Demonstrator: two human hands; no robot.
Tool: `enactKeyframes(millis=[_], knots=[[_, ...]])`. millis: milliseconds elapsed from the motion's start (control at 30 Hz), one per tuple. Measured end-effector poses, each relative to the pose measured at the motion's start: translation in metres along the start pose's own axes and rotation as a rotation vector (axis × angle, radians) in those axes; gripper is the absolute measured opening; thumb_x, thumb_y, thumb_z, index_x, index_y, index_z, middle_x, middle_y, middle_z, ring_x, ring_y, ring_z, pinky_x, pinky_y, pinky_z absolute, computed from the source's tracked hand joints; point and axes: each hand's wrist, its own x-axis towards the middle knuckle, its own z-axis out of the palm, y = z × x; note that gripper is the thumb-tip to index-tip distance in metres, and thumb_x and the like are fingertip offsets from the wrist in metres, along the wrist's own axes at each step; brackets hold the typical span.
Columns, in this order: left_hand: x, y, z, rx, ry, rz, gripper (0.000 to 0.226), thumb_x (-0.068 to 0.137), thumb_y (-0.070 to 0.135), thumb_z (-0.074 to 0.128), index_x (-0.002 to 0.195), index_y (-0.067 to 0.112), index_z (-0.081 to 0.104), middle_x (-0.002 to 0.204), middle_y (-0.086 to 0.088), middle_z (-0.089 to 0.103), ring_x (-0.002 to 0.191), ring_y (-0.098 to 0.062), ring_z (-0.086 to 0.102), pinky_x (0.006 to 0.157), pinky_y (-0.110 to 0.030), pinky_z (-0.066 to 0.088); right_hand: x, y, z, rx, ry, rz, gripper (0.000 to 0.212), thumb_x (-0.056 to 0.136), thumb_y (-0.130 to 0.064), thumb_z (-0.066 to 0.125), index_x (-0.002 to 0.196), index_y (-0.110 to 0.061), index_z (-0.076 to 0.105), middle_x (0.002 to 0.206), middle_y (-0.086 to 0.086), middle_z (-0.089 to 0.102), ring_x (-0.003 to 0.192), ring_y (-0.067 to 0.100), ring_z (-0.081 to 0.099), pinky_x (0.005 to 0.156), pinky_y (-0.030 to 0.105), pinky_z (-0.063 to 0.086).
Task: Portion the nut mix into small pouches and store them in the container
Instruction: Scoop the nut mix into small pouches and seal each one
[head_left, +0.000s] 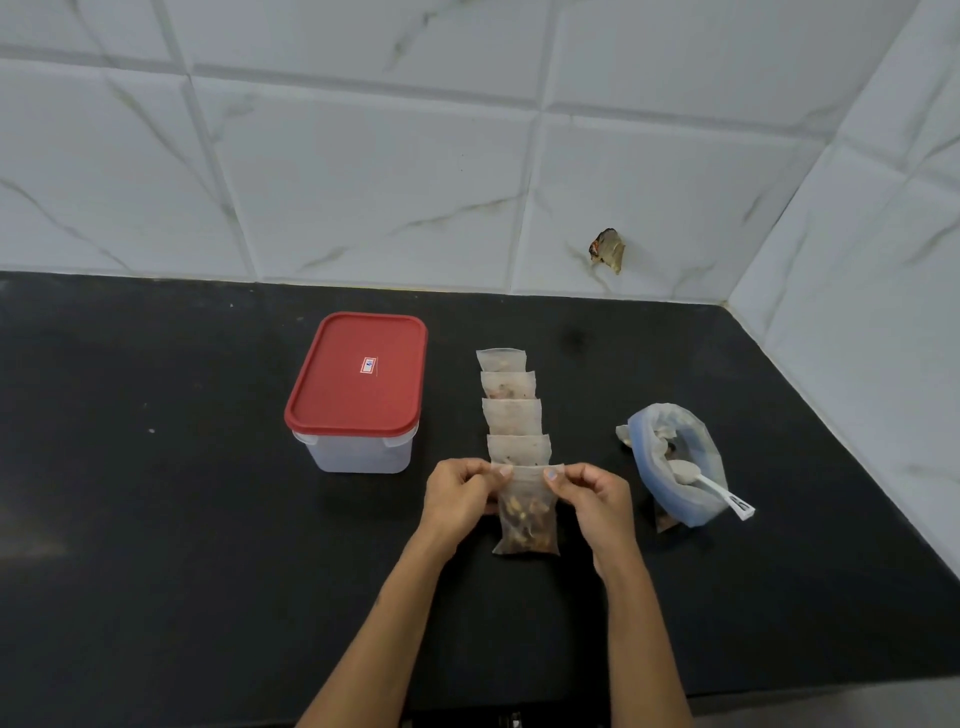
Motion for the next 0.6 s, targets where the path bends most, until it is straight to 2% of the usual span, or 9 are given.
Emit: enactKeyframes(millis=[100, 200, 267, 400, 467, 600], knots=[[0.003, -0.01, -0.003, 0.17, 0.039, 0.114, 0.017, 0.092, 0.02, 0.062, 0.081, 0.016, 0.075, 0.082, 0.005, 0.074, 0.082, -0.007, 0.068, 0.075, -0.027, 0.054, 0.007, 0.008, 0.003, 0.003, 0.063, -0.014, 0.002, 0.083, -0.011, 0.07, 0.084, -0.012, 0.069, 0.104, -0.002, 0.063, 0.095, 0.009, 0.062, 0.068, 0.015, 0.046], [0.007, -0.022, -0.003, 0.225, 0.106, 0.226, 0.014, 0.091, 0.018, 0.062, 0.081, 0.018, 0.072, 0.086, 0.004, 0.069, 0.084, -0.012, 0.066, 0.079, -0.035, 0.056, 0.011, 0.016, 0.008, -0.003, 0.09, -0.039, 0.004, 0.085, -0.012, 0.068, 0.084, -0.016, 0.068, 0.107, 0.0, 0.062, 0.095, 0.008, 0.061, 0.075, 0.018, 0.047], [0.008, -0.031, -0.003, 0.289, 0.167, 0.329, 0.014, 0.092, 0.016, 0.061, 0.08, 0.017, 0.069, 0.087, 0.003, 0.066, 0.08, -0.012, 0.064, 0.075, -0.036, 0.055, 0.011, 0.021, 0.01, -0.036, 0.125, -0.059, 0.004, 0.087, -0.014, 0.066, 0.086, -0.018, 0.068, 0.106, -0.001, 0.062, 0.095, 0.008, 0.06, 0.078, 0.019, 0.048], [0.006, -0.042, -0.002, 0.442, 0.241, 0.496, 0.018, 0.094, 0.015, 0.058, 0.08, 0.009, 0.067, 0.083, 0.004, 0.062, 0.071, -0.009, 0.059, 0.063, -0.03, 0.051, 0.002, 0.029, 0.018, -0.172, 0.243, -0.171, 0.005, 0.089, -0.02, 0.062, 0.087, -0.023, 0.065, 0.095, -0.01, 0.061, 0.092, 0.007, 0.059, 0.076, 0.018, 0.048], [0.009, -0.042, -0.002, 0.465, 0.26, 0.523, 0.016, 0.093, 0.012, 0.058, 0.079, 0.009, 0.066, 0.082, 0.004, 0.061, 0.07, -0.009, 0.058, 0.062, -0.027, 0.049, 0.0, 0.031, 0.022, -0.195, 0.286, -0.248, 0.007, 0.088, -0.02, 0.064, 0.085, -0.027, 0.065, 0.091, -0.012, 0.062, 0.089, 0.005, 0.06, 0.077, 0.022, 0.05], [0.012, -0.042, 0.004, 0.506, 0.279, 0.522, 0.017, 0.091, 0.007, 0.059, 0.075, 0.011, 0.062, 0.076, 0.004, 0.058, 0.065, -0.006, 0.053, 0.059, -0.017, 0.042, 0.005, 0.03, 0.02, -0.2, 0.337, -0.264, 0.006, 0.087, -0.019, 0.065, 0.086, -0.026, 0.066, 0.089, -0.012, 0.063, 0.085, 0.005, 0.061, 0.075, 0.023, 0.052]])
